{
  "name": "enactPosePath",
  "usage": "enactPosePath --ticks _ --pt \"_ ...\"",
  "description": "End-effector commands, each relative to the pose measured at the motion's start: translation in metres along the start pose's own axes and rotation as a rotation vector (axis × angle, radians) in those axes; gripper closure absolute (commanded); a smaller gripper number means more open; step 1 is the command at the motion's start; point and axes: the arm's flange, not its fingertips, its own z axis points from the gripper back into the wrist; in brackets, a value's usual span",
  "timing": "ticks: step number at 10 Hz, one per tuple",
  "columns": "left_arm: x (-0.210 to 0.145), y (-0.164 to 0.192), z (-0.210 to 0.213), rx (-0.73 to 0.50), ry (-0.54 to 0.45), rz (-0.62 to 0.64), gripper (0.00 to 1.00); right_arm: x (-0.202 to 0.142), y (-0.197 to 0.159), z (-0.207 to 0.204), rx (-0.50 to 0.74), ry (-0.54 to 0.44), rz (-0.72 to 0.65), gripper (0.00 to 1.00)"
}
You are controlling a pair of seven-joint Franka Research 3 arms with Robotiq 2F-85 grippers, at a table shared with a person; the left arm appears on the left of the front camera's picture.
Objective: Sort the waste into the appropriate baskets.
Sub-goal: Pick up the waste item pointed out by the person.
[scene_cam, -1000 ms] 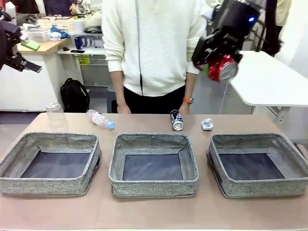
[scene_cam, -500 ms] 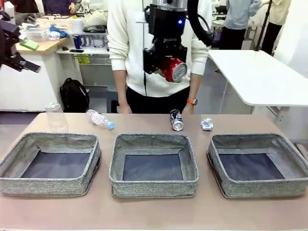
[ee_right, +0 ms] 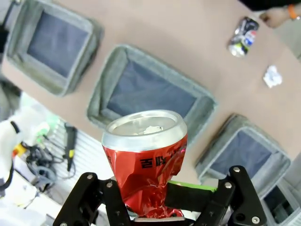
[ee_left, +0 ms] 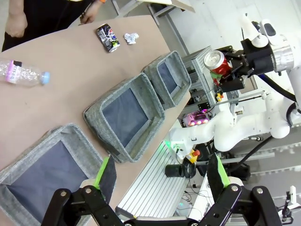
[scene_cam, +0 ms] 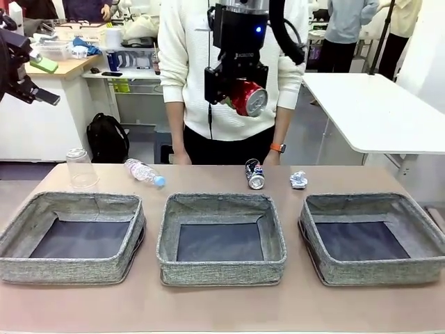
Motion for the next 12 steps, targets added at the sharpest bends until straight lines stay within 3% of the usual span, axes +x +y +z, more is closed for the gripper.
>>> enactPosePath --ticks 1,4,6,11,12 --pt "0.0 -0.002 0.001 -0.006 -0.002 -0.006 0.0 0.005 0.017 0.033 0.047 -0.13 -0.089 1.0" --pt "0.0 -0.002 0.001 -0.006 -0.002 -0.006 0.0 0.011 0.032 0.08 0.004 -0.175 -0.281 1.0" --pt "0.0 -0.002 0.001 -0.006 -0.002 -0.006 0.0 0.011 0.034 0.082 0.011 -0.159 -0.362 1.0" --pt "0.0 -0.002 0.001 -0.006 -0.002 -0.006 0.0 0.01 0.033 0.069 -0.032 -0.105 -0.397 1.0" --pt "0.0 -0.002 0.001 -0.006 -0.002 -0.006 0.0 0.008 0.03 0.059 0.015 -0.103 -0.338 1.0"
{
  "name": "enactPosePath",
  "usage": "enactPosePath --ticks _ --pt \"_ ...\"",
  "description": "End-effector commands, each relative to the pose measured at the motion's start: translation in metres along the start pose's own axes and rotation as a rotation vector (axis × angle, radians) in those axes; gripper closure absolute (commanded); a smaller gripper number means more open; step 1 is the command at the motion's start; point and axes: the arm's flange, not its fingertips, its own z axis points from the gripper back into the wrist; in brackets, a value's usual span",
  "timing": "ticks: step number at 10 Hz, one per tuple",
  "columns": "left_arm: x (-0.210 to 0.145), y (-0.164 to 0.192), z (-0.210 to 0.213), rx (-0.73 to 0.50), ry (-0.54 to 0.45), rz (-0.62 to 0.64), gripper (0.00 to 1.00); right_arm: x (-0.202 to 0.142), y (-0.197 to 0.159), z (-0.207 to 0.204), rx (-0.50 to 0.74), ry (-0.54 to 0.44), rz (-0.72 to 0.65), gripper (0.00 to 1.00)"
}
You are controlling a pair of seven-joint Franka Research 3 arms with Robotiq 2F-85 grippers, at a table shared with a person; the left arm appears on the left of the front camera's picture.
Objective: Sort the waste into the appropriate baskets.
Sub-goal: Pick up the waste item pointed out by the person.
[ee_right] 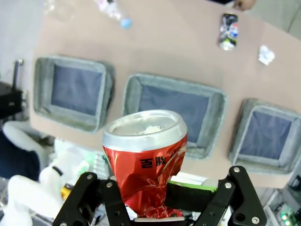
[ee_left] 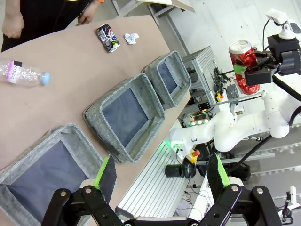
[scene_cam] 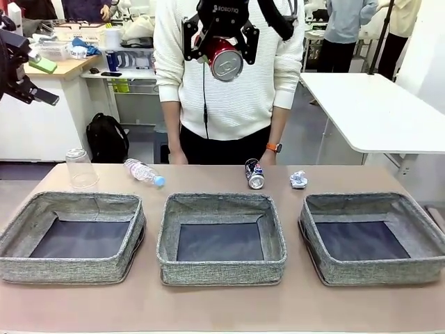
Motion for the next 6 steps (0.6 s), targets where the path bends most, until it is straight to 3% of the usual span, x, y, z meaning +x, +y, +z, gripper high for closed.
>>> enactPosePath --ticks 1,6 --pt "0.0001 -0.0017 0.0005 -0.007 -0.002 -0.006 0.0 0.0004 0.0008 0.0001 0.011 -0.004 0.007 1.0" --pt "0.0001 -0.0017 0.0005 -0.007 -0.002 -0.006 0.0 0.0004 0.0008 0.0001 0.011 -0.004 0.007 1.0"
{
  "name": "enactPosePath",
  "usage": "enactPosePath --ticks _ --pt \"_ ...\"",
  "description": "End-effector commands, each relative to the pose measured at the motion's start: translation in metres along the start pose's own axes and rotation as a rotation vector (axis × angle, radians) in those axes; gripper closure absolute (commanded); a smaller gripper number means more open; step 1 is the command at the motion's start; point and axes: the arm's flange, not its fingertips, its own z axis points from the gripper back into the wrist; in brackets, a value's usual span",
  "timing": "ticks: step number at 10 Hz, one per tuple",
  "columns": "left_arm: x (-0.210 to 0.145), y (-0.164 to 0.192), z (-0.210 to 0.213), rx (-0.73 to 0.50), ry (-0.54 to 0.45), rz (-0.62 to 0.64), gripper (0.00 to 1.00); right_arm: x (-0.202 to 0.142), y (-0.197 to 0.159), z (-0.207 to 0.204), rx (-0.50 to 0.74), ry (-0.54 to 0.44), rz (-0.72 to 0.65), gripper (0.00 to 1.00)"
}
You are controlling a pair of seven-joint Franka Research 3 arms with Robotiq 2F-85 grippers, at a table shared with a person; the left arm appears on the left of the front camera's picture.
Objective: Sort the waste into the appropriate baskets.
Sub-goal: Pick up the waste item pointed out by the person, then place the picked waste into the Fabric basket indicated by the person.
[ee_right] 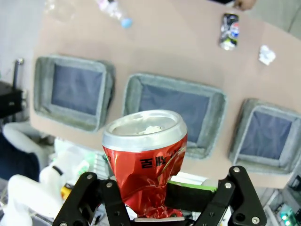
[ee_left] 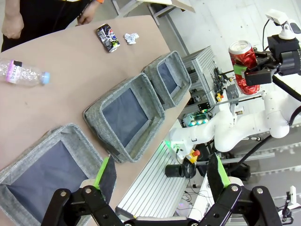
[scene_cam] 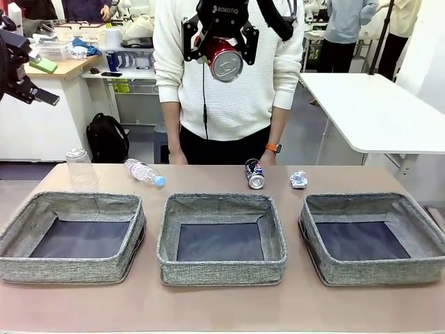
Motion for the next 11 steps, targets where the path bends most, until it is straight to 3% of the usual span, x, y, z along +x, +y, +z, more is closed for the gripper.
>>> enactPosePath --ticks 1,11 --pt "0.0001 -0.0018 0.0005 -0.007 -0.002 -0.006 0.0 0.0005 0.0002 0.0004 0.009 -0.005 0.005 1.0" --pt "0.0001 -0.0018 0.0005 -0.007 -0.002 -0.006 0.0 0.0005 0.0002 0.0004 0.009 -0.005 0.005 1.0"
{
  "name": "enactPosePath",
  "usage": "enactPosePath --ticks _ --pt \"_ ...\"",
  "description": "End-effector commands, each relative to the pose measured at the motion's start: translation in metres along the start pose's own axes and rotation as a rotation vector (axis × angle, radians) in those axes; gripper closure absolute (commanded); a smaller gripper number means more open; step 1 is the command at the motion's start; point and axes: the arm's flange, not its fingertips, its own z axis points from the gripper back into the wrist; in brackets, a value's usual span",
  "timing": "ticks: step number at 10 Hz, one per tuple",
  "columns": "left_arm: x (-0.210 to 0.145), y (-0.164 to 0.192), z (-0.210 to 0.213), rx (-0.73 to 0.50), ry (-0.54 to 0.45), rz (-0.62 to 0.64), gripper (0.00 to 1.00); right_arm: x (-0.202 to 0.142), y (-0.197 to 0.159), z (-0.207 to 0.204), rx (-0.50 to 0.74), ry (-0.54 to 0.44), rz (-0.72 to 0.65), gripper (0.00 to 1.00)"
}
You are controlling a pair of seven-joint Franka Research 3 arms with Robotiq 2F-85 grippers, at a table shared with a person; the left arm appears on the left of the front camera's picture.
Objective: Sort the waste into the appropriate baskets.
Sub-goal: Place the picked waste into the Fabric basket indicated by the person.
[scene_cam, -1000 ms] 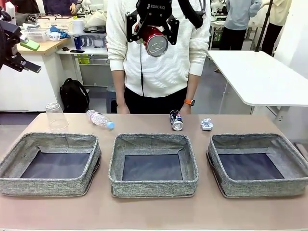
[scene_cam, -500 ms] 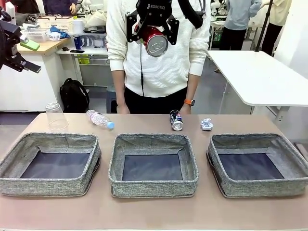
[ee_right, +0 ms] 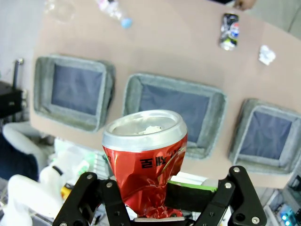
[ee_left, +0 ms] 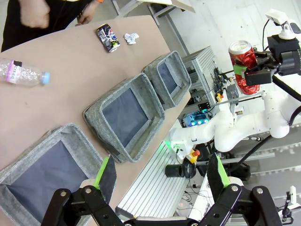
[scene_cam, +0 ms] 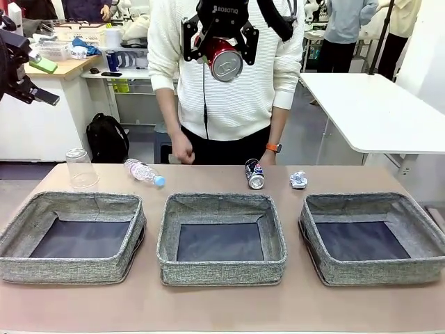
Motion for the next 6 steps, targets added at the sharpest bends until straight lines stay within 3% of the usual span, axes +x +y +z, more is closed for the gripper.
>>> enactPosePath --ticks 1,6 --pt "0.0001 -0.0018 0.0005 -0.007 -0.002 -0.006 0.0 0.0005 0.0002 0.0005 0.009 -0.005 0.005 1.0" --pt "0.0001 -0.0018 0.0005 -0.007 -0.002 -0.006 0.0 0.0005 0.0002 0.0005 0.009 -0.005 0.005 1.0"
